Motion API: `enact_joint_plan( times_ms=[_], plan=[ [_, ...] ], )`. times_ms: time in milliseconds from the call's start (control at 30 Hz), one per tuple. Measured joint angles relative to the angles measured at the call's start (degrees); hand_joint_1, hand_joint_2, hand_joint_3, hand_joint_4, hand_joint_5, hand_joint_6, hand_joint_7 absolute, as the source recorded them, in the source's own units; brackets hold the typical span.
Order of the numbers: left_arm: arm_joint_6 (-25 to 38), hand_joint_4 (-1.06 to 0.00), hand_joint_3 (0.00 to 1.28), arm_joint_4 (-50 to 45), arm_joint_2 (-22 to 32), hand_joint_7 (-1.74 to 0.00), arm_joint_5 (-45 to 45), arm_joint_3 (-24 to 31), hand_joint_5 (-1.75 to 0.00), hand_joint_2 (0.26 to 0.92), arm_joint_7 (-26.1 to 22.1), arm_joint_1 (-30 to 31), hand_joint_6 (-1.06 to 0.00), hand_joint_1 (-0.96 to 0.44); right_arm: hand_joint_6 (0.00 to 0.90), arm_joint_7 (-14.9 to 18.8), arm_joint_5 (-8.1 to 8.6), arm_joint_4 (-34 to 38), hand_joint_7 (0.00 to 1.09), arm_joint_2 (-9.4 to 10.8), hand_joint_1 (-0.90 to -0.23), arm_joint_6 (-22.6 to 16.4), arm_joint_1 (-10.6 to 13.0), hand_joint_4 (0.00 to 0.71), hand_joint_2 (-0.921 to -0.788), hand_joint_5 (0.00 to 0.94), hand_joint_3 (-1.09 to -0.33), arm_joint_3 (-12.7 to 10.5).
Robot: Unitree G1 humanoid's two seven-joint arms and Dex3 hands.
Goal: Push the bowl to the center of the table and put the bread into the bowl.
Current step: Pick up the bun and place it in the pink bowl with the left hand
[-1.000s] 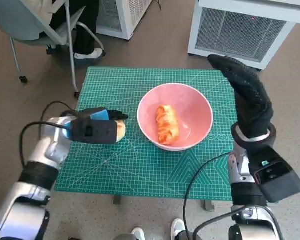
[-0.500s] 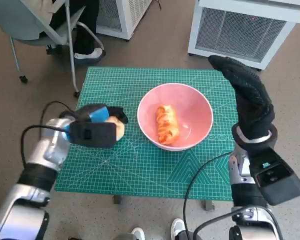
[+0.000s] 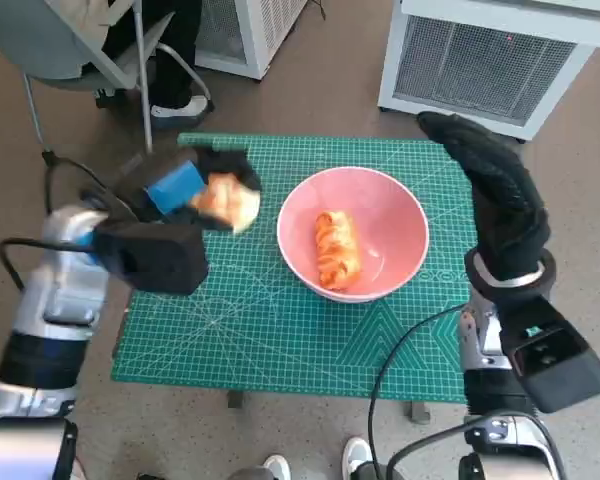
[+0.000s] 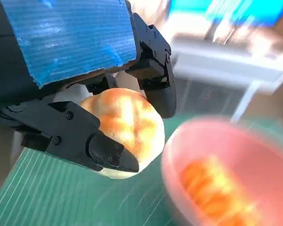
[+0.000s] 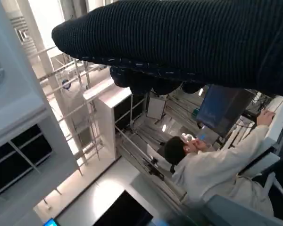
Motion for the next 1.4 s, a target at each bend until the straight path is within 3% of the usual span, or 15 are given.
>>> enact_joint_plan(
  times_ms=[367, 633, 867, 900, 933, 1000, 1033, 1100, 1133, 1233, 1400],
  plan=[
    [-1.68, -0.59, 0.10, -4.53, -5.67, -1.25, 0.77, -1.98, -1.15, 0.921, 3.51, -3.82, -0.65, 0.00, 0.031, 0.11, 0.89, -0.30, 0.55, 0.02, -0.604, 0.87, 0.20, 0.295, -0.921, 0.000, -0.748, -0.03],
    [-9.36, -0.55, 0.14, 4.14, -11.03, -1.29, 1.44, -7.12, -1.20, 0.921, 5.34, -9.01, -0.61, 0.00, 0.029, 0.20, 1.25, -0.63, 0.55, 0.07, -0.604, 1.11, 0.55, 0.294, -0.921, 0.000, -0.749, 0.04],
    [-11.91, -0.45, 0.23, 13.25, -15.38, -1.31, 3.89, -11.58, -1.38, 0.921, 5.76, -11.88, -0.51, 0.00, 0.027, 0.51, 1.67, -1.18, 0.56, 0.05, -0.608, 1.55, 1.08, 0.290, -0.921, 0.000, -0.749, 0.04],
    [-11.95, -0.41, 0.27, 14.61, -15.89, -1.39, 4.31, -12.28, -1.07, 0.921, 5.60, -12.24, -0.46, -0.12, 0.026, 0.53, 1.71, -1.29, 0.56, 0.05, -0.609, 1.62, 1.16, 0.287, -0.921, 0.000, -0.749, 0.03],
    [-11.87, -0.42, 0.28, 15.64, -16.25, -1.42, 4.72, -12.92, -0.92, 0.921, 5.14, -12.55, -0.44, -0.17, 0.026, 0.56, 1.73, -1.41, 0.56, 0.05, -0.610, 1.68, 1.24, 0.286, -0.921, 0.000, -0.749, 0.03],
    [-11.26, -0.41, 0.33, 17.66, -16.89, -1.51, 5.14, -14.05, -0.41, 0.921, 3.75, -13.18, -0.38, -0.27, 0.025, 0.63, 1.73, -1.77, 0.56, 0.05, -0.612, 1.72, 1.45, 0.283, -0.921, 0.000, -0.750, 0.04],
    [-10.91, -0.39, 0.31, 18.74, -17.15, -1.36, 5.29, -14.55, -0.33, 0.913, 2.86, -13.45, -0.35, -0.23, 0.025, 0.66, 1.73, -1.97, 0.56, 0.06, -0.613, 1.72, 1.58, 0.283, -0.921, 0.000, -0.750, 0.06],
    [-10.38, -0.33, 0.18, 20.49, -17.52, -0.73, 5.50, -15.31, -0.14, 0.916, 1.67, -13.79, -0.36, -0.16, 0.022, 0.67, 1.72, -2.42, 0.56, 0.06, -0.615, 1.72, 1.93, 0.281, -0.921, 0.000, -0.751, 0.07],
    [-10.20, -0.30, 0.14, 21.25, -17.65, -0.52, 5.63, -15.62, -0.09, 0.918, 1.26, -13.88, -0.38, -0.15, 0.021, 0.67, 1.72, -2.59, 0.56, 0.06, -0.615, 1.72, 2.09, 0.281, -0.921, 0.000, -0.752, 0.06],
    [-9.42, -0.25, 0.08, 22.58, -17.86, -0.23, 5.95, -16.37, -0.03, 0.920, 0.48, -13.90, -0.39, -0.19, 0.016, 0.67, 1.72, -2.98, 0.57, 0.06, -0.616, 1.72, 2.48, 0.280, -0.921, 0.000, -0.753, 0.03],
    [-7.62, -0.22, 0.06, 23.19, -17.95, -0.10, 7.65, -17.06, 0.00, 0.921, 0.54, -13.89, -0.39, -0.26, 0.009, 0.66, 1.71, -3.69, 0.57, 0.04, -0.617, 1.73, 3.04, 0.279, -0.921, 0.000, -0.755, -0.09]
  ],
)
